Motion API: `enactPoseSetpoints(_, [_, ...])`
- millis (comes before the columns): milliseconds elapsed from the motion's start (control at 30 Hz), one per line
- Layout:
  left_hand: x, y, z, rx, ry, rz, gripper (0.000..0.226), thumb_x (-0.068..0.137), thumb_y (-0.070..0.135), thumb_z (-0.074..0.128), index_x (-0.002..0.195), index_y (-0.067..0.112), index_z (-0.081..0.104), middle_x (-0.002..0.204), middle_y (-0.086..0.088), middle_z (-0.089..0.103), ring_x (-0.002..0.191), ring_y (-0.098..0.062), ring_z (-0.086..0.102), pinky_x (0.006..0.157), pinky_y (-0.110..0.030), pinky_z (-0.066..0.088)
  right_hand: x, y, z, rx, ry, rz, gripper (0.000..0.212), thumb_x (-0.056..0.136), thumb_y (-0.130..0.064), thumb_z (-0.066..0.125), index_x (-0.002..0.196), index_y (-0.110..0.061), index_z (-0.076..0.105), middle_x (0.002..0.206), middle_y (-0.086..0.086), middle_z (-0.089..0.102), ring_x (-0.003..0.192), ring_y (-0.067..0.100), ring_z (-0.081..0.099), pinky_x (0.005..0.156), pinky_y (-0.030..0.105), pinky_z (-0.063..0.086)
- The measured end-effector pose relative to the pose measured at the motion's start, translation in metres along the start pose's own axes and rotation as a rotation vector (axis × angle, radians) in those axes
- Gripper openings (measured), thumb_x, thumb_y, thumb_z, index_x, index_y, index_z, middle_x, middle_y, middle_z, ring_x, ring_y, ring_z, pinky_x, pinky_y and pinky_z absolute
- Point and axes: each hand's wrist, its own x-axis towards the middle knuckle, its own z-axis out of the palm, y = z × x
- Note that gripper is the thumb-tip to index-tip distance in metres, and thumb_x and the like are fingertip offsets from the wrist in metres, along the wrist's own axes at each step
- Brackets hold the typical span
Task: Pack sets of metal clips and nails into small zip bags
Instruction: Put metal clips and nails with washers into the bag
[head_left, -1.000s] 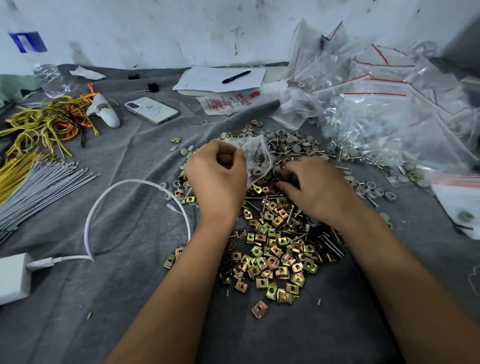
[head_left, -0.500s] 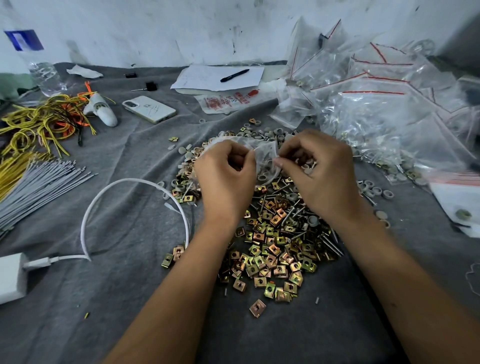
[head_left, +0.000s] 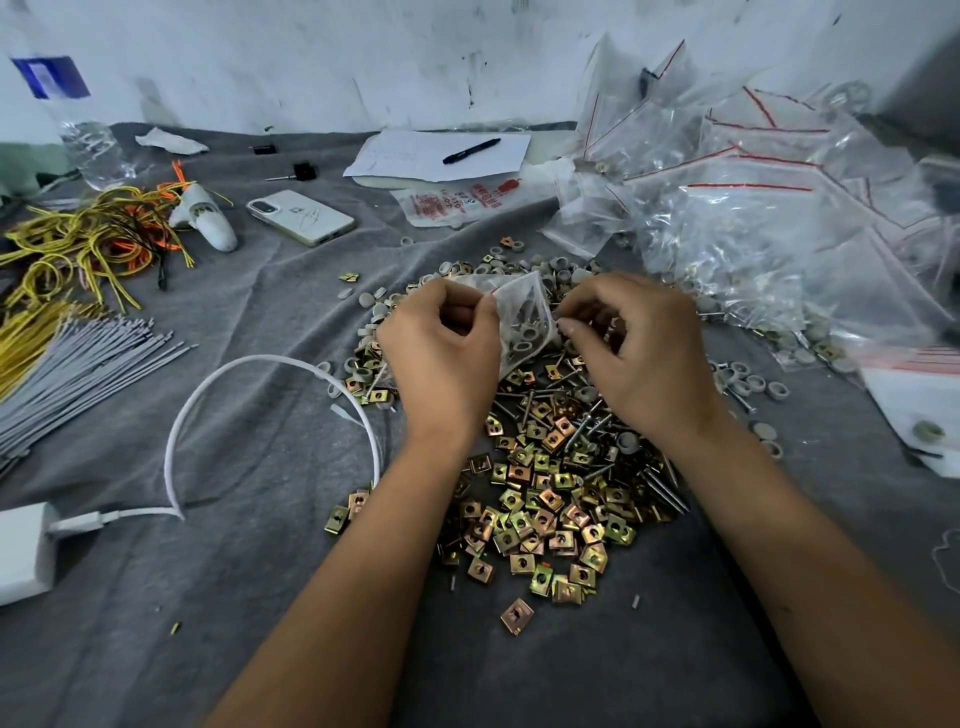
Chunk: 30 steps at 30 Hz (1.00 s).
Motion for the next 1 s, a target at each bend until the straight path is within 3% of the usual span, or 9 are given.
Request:
enactPoseSetpoints(67, [0.0,0.001,0.0,0.004,0.002,-0.004,0.018,0.088,0.013,0.079,0.077,0.024,0.07,0.065,0.017,0.064,0.061,0.003,0.062,0.055,-0.01,0.045,-0.001,0.005,0.003,-0.094,-0.15,0.049,0.011,0.088,-0.024,0.079,0.097,-0.018,0.075,0.092,-0.004,0.069,0.085,0.011,0.06,0.074,0.03,0.05])
enactPoseSetpoints(167, [0.0,0.0,-0.001,0.003,0.003,-0.005,0.017,0.088,0.013,0.079,0.077,0.024,0.071,0.065,0.018,0.064,0.061,0.004,0.062,0.055,-0.009,0.044,-0.002,0.01,0.008,-0.268,-0.345,0.083,0.025,0.087,-0.043,0.077,0.102,-0.024,0.075,0.094,-0.005,0.06,0.092,0.013,0.049,0.074,0.03,0.035])
enactPoseSetpoints(233, [0.001,0.0,-0.001,0.0,0.001,-0.012,0.016,0.088,0.013,0.078,0.077,0.022,0.071,0.065,0.017,0.064,0.061,0.003,0.062,0.055,-0.01,0.045,-0.001,0.009,0.008,-0.268,-0.385,0.105,0.026,0.087,-0.042,0.076,0.105,-0.023,0.074,0.095,-0.007,0.059,0.092,0.013,0.05,0.074,0.03,0.035])
enactPoseSetpoints(433, [0.001,0.0,-0.001,0.0,-0.01,-0.023,0.017,0.088,0.015,0.079,0.077,0.024,0.071,0.066,0.016,0.065,0.06,0.002,0.063,0.055,-0.012,0.047,-0.002,0.008,0.006,-0.151,-0.273,0.176,0.006,0.092,-0.018,0.074,0.099,-0.017,0.074,0.088,-0.009,0.064,0.082,0.011,0.061,0.073,0.027,0.046])
enactPoseSetpoints(533, [0.001,0.001,-0.002,0.003,-0.013,-0.011,0.02,0.088,0.013,0.079,0.076,0.027,0.069,0.066,0.016,0.065,0.06,0.001,0.062,0.055,-0.011,0.046,-0.001,0.005,0.004,-0.062,-0.183,0.194,0.009,0.094,-0.013,0.072,0.102,-0.014,0.073,0.09,-0.007,0.067,0.077,0.003,0.062,0.071,0.016,0.05])
enactPoseSetpoints(600, [0.0,-0.001,-0.001,0.011,-0.029,0.011,0.018,0.088,0.013,0.078,0.076,0.023,0.07,0.066,0.012,0.067,0.06,-0.002,0.063,0.056,-0.015,0.049,-0.001,0.001,0.0,0.017,-0.042,0.107,0.009,0.093,-0.01,0.073,0.102,-0.011,0.074,0.089,-0.006,0.068,0.076,-0.004,0.062,0.071,0.007,0.047])
enactPoseSetpoints(667, [-0.002,-0.001,0.0,0.011,-0.07,0.051,0.013,0.088,0.011,0.077,0.077,0.016,0.073,0.067,0.006,0.068,0.06,-0.006,0.064,0.056,-0.022,0.052,-0.001,-0.003,-0.001,0.046,0.049,-0.011,0.01,0.091,-0.01,0.074,0.101,-0.009,0.073,0.09,-0.005,0.069,0.079,0.0,0.063,0.074,0.007,0.048])
enactPoseSetpoints(900, [-0.006,0.001,0.002,0.05,-0.114,0.206,0.011,0.086,0.01,0.077,0.077,0.009,0.072,0.071,0.001,0.068,0.065,-0.013,0.064,0.061,-0.037,0.054,-0.002,-0.006,0.006,-0.075,-0.135,-0.052,0.023,0.079,-0.002,0.082,0.098,-0.014,0.076,0.092,0.002,0.072,0.084,0.017,0.063,0.079,0.036,0.054])
enactPoseSetpoints(1000, [-0.01,0.005,0.003,0.097,-0.113,0.262,0.011,0.085,0.007,0.077,0.076,0.007,0.07,0.073,-0.001,0.066,0.065,-0.016,0.061,0.061,-0.039,0.051,-0.001,-0.005,0.005,-0.022,-0.124,0.003,0.026,0.079,-0.006,0.085,0.1,-0.019,0.078,0.093,0.0,0.075,0.084,0.012,0.066,0.079,0.026,0.054])
